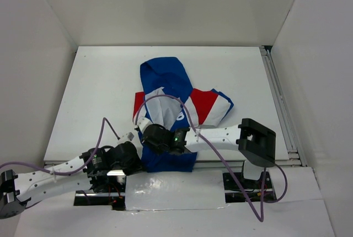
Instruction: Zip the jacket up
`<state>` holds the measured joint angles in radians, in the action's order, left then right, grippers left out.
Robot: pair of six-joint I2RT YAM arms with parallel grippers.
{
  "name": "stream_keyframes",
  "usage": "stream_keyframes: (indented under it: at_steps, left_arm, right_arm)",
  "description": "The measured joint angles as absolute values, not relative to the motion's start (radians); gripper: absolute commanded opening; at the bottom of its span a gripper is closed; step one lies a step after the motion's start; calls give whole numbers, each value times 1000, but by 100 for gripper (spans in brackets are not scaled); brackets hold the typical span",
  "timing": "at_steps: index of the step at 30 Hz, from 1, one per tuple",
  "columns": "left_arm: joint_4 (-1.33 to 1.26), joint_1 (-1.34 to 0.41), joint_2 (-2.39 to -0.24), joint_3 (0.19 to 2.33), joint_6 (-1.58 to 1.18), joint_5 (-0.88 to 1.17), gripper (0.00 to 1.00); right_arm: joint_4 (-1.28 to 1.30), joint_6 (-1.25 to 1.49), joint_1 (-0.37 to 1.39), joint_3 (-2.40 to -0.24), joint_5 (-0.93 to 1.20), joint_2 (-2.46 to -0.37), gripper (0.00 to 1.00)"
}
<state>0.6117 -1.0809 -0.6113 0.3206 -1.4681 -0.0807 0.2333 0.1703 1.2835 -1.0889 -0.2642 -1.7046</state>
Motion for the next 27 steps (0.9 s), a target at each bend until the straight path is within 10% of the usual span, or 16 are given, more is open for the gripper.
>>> stream_keyframes:
  at_steps: [27]
  left_arm:
    - [611,-1081,-618,321,-1466,-83,0]
  right_arm:
    - [339,263,1316,-1193,-349,-1864,47]
